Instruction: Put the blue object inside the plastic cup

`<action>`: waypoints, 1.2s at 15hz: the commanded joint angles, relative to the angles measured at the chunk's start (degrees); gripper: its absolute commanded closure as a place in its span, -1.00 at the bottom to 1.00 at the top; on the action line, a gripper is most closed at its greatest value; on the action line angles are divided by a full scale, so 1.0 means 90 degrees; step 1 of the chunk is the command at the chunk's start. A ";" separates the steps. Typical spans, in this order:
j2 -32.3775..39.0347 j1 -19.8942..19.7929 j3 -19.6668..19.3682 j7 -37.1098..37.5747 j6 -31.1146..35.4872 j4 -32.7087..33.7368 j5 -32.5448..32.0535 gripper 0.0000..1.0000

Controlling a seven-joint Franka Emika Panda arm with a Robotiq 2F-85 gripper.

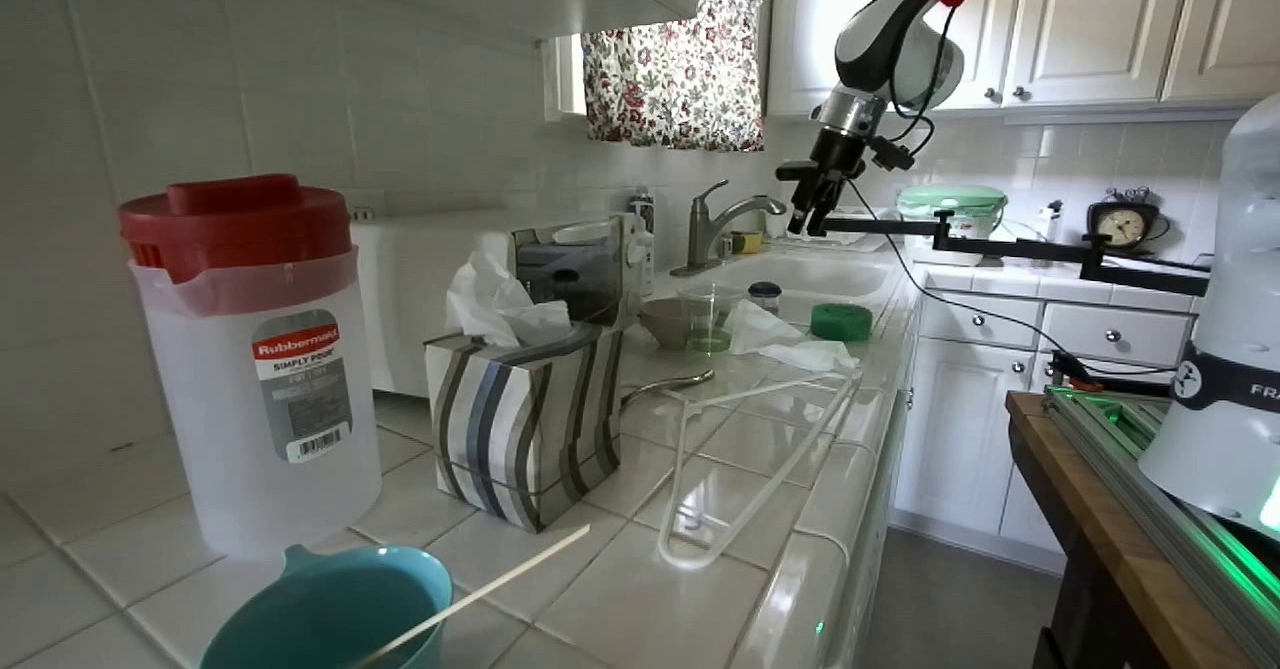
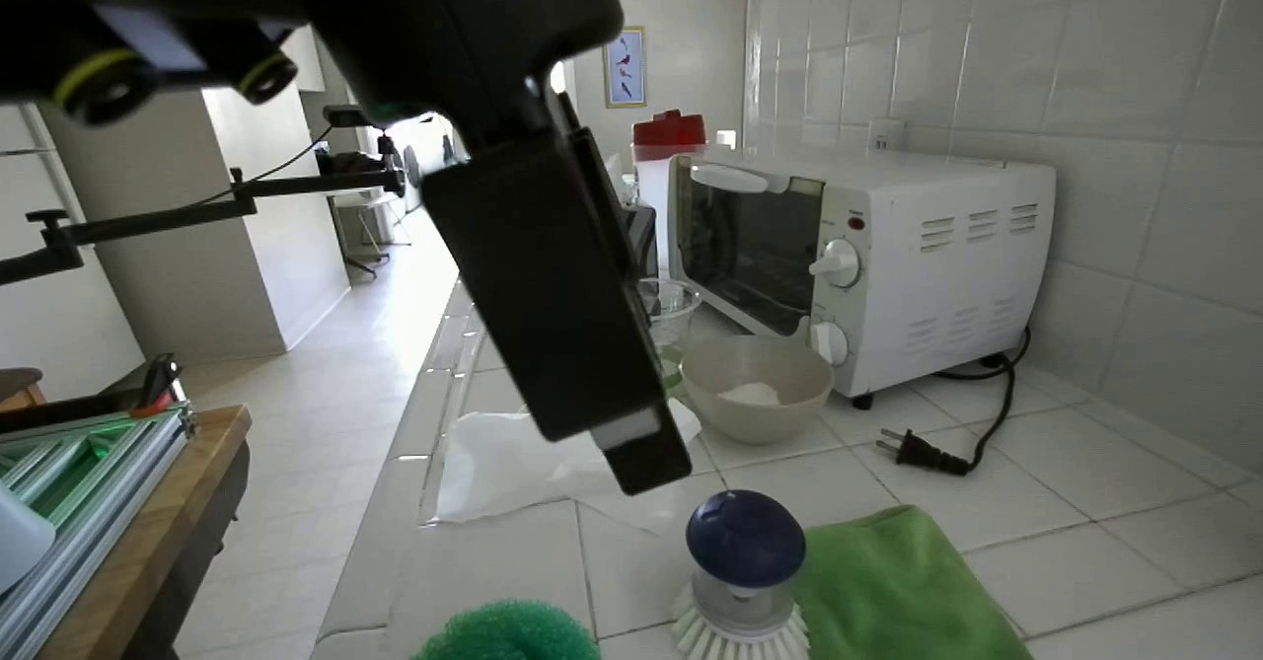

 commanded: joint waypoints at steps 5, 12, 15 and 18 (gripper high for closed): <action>0.0418 -0.0142 0.0123 -0.0259 -0.0019 0.0283 0.0267 -1.00; 0.0810 -0.0248 0.0154 -0.0195 -0.0090 0.0586 0.0285 -1.00; 0.1049 -0.0340 0.0207 -0.0149 -0.0144 0.0788 0.0269 -1.00; 0.1241 -0.0436 0.0334 -0.0206 -0.0198 0.0977 0.0376 -1.00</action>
